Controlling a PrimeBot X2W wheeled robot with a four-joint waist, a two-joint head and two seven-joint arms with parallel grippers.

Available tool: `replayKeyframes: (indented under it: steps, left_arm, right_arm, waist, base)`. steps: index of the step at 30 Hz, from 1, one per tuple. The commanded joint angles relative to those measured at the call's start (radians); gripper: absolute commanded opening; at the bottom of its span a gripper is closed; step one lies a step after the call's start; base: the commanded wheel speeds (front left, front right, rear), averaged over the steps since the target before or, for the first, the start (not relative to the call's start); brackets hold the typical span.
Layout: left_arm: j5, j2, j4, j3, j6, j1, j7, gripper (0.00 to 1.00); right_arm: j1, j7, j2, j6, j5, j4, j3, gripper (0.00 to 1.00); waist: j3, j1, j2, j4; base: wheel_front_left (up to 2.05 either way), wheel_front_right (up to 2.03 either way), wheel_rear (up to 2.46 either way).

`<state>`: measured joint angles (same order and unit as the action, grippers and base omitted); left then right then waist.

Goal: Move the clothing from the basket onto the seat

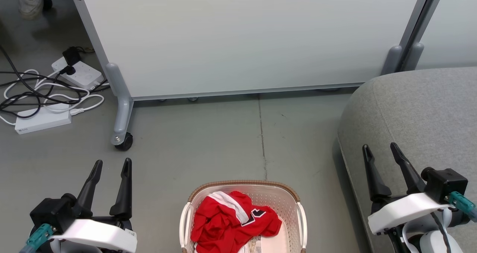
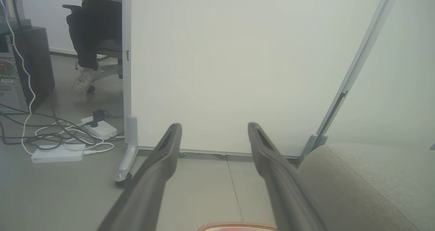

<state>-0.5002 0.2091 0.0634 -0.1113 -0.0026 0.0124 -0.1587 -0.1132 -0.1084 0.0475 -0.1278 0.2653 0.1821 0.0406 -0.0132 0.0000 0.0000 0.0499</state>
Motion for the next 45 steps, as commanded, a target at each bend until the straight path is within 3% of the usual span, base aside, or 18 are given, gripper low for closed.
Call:
replayKeyframes:
  steps: [1,26,45]
  left_arm:
    - [0.029,0.011,0.001,-0.001,0.006,-0.023,-0.005,1.00]
    - [0.160,0.008,0.088,-0.031,0.029,-0.035,-0.008,1.00]
    - [0.190,0.007,0.122,-0.019,0.058,-0.048,0.013,1.00]
  right_arm:
    - [-0.014,-0.011,0.005,-0.004,-0.028,0.004,0.002,1.00]
    - [0.015,-0.022,0.006,-0.005,-0.125,0.060,-0.011,1.00]
    - [0.021,-0.053,0.006,-0.004,-0.137,0.086,-0.026,1.00]
  waist:
    - [-0.001,0.0000,0.0000,0.001]
    - [-0.008,0.0000,0.0000,0.014]
    - [-0.010,0.0000,0.0000,0.021]
  base:
    - [0.00,0.00,0.00]
    - [0.00,0.00,0.00]
    - [0.00,0.00,0.00]
